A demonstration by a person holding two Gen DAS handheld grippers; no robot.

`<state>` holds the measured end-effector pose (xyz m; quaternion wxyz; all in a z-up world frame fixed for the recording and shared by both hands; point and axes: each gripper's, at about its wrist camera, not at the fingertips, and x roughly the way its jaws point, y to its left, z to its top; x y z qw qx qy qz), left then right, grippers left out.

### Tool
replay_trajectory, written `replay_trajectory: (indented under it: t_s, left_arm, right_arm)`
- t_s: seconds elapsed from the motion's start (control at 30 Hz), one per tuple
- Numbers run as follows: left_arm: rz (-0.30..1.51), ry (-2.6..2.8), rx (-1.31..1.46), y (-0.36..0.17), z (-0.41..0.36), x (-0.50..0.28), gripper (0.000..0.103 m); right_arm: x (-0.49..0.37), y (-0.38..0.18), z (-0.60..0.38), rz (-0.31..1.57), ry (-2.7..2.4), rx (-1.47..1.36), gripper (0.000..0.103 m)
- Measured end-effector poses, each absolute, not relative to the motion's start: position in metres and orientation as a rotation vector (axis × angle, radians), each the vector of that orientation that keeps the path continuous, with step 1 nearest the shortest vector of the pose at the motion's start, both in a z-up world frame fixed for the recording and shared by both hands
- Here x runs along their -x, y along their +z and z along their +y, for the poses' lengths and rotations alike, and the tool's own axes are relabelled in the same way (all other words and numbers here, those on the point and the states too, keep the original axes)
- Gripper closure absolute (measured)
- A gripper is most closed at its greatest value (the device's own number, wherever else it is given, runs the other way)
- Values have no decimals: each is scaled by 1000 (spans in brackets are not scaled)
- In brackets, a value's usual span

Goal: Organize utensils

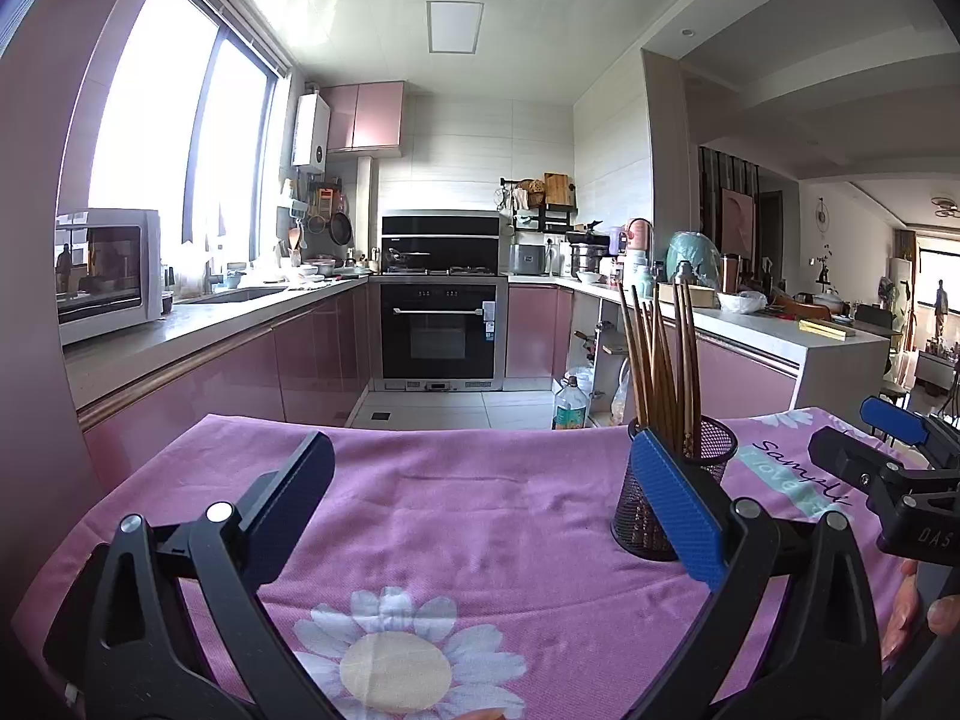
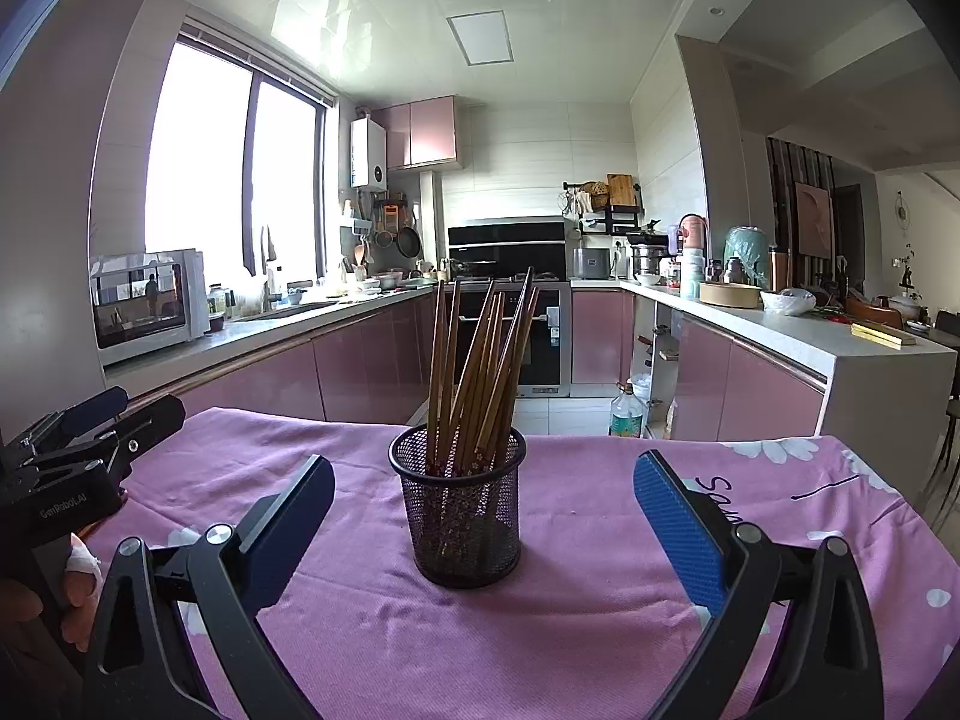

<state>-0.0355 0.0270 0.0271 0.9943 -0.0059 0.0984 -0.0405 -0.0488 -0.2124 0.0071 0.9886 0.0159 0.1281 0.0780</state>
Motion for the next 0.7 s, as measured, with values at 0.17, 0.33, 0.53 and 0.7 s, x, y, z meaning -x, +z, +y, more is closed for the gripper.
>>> replay_trajectory:
  t_s: [0.17,0.33,0.53,0.7]
  left_arm:
    - [196,-82,12,27,27,36,5]
    - [197,-81,13,28,27,36,6]
    - [197,-81,12,27,27,36,5]
    - [198,-82,12,27,27,35,5]
  right_arm:
    - [48,6,-211,263,157,-31,7]
    - [49,7,-211,260,157,-33,7]
    - [48,7,-211,260,156,-34,7]
    - [49,7,-211,259,155,-34,7]
